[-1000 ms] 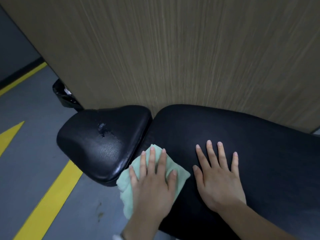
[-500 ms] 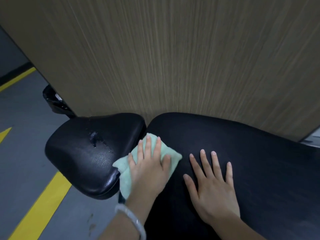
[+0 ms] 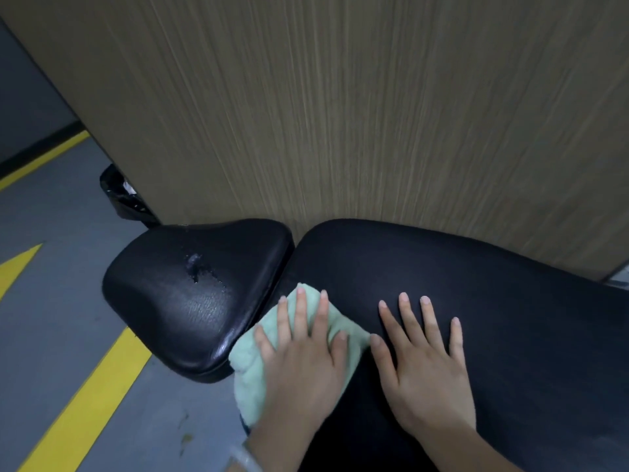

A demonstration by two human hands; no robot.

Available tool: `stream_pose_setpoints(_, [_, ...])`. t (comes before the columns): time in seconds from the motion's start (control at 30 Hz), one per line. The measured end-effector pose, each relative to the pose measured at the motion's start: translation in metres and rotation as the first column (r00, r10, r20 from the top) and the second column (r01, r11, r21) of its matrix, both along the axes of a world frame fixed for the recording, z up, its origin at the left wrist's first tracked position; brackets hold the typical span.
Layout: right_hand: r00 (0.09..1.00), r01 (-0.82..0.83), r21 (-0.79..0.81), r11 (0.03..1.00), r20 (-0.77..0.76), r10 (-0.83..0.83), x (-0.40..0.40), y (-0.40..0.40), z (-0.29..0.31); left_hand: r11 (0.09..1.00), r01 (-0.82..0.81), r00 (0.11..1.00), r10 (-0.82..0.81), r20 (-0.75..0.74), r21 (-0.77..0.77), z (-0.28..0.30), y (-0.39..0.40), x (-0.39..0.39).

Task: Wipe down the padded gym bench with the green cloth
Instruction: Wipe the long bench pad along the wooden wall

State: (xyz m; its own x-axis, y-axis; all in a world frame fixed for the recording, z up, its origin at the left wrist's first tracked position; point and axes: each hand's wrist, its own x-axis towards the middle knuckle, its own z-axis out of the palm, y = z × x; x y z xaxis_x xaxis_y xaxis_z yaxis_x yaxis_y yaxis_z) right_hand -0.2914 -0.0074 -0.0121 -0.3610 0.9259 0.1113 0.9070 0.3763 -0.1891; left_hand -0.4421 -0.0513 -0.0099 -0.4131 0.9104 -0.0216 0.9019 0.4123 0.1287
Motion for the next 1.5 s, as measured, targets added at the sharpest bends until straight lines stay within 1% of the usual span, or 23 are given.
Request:
stream_pose_setpoints(0.1, [1.0, -0.007, -0.001, 1.0, -0.009, 0.007, 0.0, 0.001, 0.0, 1.0, 0.013, 0.998, -0.012, 0.059, -0.021, 0.008, 0.033, -0.009])
stream_pose_setpoints(0.17, [1.0, -0.005, 0.003, 1.0, -0.018, 0.005, -0.001, 0.002, -0.001, 1.0, 0.03, 0.998, -0.03, 0.049, 0.003, 0.009, 0.053, -0.016])
stream_pose_setpoints(0.27, [1.0, -0.004, 0.011, 1.0, -0.02, 0.004, -0.002, 0.003, -0.002, 0.999, 0.022, 0.998, -0.019, 0.065, -0.039, 0.015, 0.083, -0.025])
stream_pose_setpoints(0.37, [1.0, -0.009, 0.011, 1.0, -0.021, 0.01, -0.003, 0.004, -0.002, 0.999, 0.016, 0.995, -0.013, 0.097, -0.034, 0.018, 0.096, -0.03])
stream_pose_setpoints(0.5, [0.999, -0.007, 0.001, 1.0, -0.045, 0.007, -0.002, 0.004, 0.0, 1.0, 0.005, 0.997, -0.004, 0.076, -0.02, 0.012, 0.069, -0.026])
stream_pose_setpoints(0.67, [1.0, -0.006, -0.003, 1.0, -0.014, 0.005, -0.001, 0.001, 0.001, 0.998, -0.067, 0.997, 0.066, 0.031, 0.012, 0.003, 0.005, -0.012])
stream_pose_setpoints(0.73, [1.0, 0.006, -0.004, 1.0, 0.002, -0.006, -0.001, 0.002, 0.0, 0.996, -0.091, 0.996, 0.091, -0.02, 0.016, -0.003, -0.017, -0.004])
stream_pose_setpoints(0.8, [1.0, 0.01, -0.003, 1.0, 0.004, -0.01, -0.001, 0.001, 0.0, 0.993, -0.102, 0.994, 0.104, -0.038, 0.052, -0.005, -0.037, 0.007])
stream_pose_setpoints(0.9, [1.0, 0.014, -0.01, 1.0, -0.009, -0.014, 0.0, 0.001, 0.001, 0.988, -0.143, 0.99, 0.142, 0.006, 0.061, -0.007, -0.055, 0.025])
stream_pose_setpoints(1.0, [1.0, 0.006, -0.032, 0.999, -0.022, -0.006, -0.001, 0.002, 0.001, 0.983, -0.179, 0.984, 0.177, 0.037, 0.047, -0.006, -0.051, 0.031])
stream_pose_setpoints(1.07, [0.997, -0.007, -0.053, 0.999, -0.072, 0.003, 0.0, 0.002, 0.003, 0.984, -0.175, 0.985, 0.174, 0.023, 0.037, -0.005, -0.036, 0.032])
stream_pose_setpoints(1.13, [0.977, -0.009, -0.067, 0.998, -0.212, -0.005, 0.001, 0.002, 0.006, 0.985, -0.172, 0.985, 0.172, 0.008, 0.025, -0.003, -0.015, 0.034])
stream_pose_setpoints(1.2, [0.922, 0.013, -0.105, 0.994, -0.384, -0.053, 0.003, 0.002, 0.01, 0.985, -0.172, 0.984, 0.173, 0.031, -0.011, 0.0, 0.01, 0.038])
stream_pose_setpoints(1.27, [0.851, 0.037, -0.125, 0.991, -0.516, -0.097, 0.003, 0.003, 0.014, 0.984, -0.179, 0.982, 0.179, 0.062, -0.007, 0.002, 0.034, 0.043])
stream_pose_setpoints(1.33, [0.803, 0.045, -0.123, 0.991, -0.586, -0.109, 0.003, 0.004, 0.014, 0.975, -0.22, 0.97, 0.221, 0.105, -0.022, 0.006, 0.053, 0.046])
stream_pose_setpoints(1.4, [0.763, 0.054, -0.115, 0.992, -0.636, -0.115, 0.002, 0.004, 0.014, 0.968, -0.25, 0.959, 0.244, 0.143, 0.024, 0.014, 0.066, 0.048])
stream_pose_setpoints(1.47, [0.721, 0.074, -0.148, 0.986, -0.675, -0.155, 0.003, 0.006, 0.016, 0.974, -0.227, 0.944, 0.226, 0.241, -0.024, 0.026, 0.071, 0.048])
stream_pose_setpoints(1.5, [0.706, 0.079, -0.174, 0.982, -0.685, -0.178, 0.004, 0.006, 0.019, 0.975, -0.22, 0.928, 0.215, 0.304, -0.017, 0.028, 0.07, 0.045])
